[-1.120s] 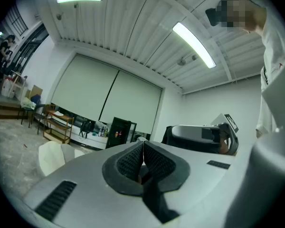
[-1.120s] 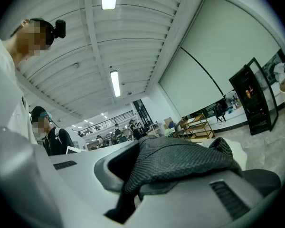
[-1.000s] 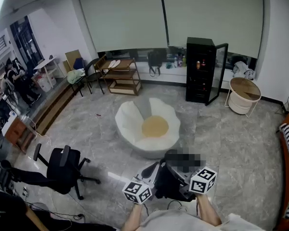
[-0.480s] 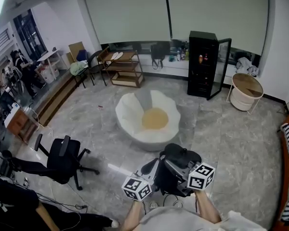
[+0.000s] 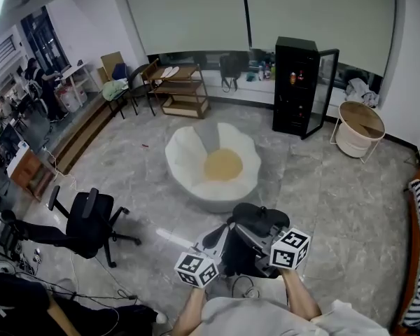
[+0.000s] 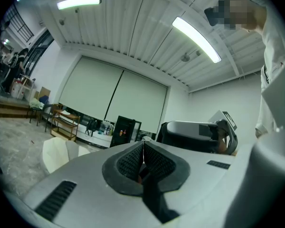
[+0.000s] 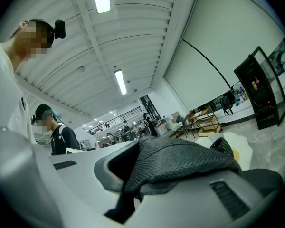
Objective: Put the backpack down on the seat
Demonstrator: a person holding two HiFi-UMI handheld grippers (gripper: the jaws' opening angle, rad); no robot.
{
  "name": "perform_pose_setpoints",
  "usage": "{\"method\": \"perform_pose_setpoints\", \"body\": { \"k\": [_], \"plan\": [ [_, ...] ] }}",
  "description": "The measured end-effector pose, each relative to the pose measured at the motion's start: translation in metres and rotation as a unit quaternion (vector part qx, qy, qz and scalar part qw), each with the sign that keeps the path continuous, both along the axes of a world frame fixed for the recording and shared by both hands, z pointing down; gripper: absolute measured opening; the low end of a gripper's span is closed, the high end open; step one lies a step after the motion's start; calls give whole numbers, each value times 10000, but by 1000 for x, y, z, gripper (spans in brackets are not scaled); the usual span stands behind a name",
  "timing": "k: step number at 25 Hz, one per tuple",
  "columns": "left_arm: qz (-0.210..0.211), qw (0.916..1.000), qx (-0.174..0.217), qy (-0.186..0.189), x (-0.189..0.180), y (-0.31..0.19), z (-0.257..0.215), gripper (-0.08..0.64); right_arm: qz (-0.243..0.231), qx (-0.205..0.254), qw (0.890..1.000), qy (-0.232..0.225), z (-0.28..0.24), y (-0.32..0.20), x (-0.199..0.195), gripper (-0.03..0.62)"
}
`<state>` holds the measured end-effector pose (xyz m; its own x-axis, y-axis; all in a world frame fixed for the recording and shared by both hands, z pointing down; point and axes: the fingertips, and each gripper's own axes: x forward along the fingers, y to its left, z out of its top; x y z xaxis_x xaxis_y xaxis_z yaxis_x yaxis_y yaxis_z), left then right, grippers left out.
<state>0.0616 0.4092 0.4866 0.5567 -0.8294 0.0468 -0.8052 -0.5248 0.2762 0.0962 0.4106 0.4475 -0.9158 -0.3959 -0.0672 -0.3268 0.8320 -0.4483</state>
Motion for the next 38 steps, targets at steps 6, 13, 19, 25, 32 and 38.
{"method": "perform_pose_setpoints", "body": {
  "k": [6,13,19,25,32,38],
  "plan": [
    [29,9999,-93,29,2,-33,13,31,40,-32,10000,-44,8,-31,7,43],
    [206,9996,-70,165,0,-107,21,31,116,-17,9999,-59,13,-94,0,43],
    [348,9990,46,275,-16,-182,7,31,157,59,9999,-41,3,-160,-20,43],
    [469,9983,138,319,-41,-245,-2,31,260,87,9996,-61,-4,-222,-47,43],
    [641,9975,173,259,-68,-301,-2,31,390,113,9991,-119,-6,-279,-74,43],
    [716,9971,27,253,-87,-315,11,31,418,-30,9990,-140,6,-295,-93,43]
  ]
}}
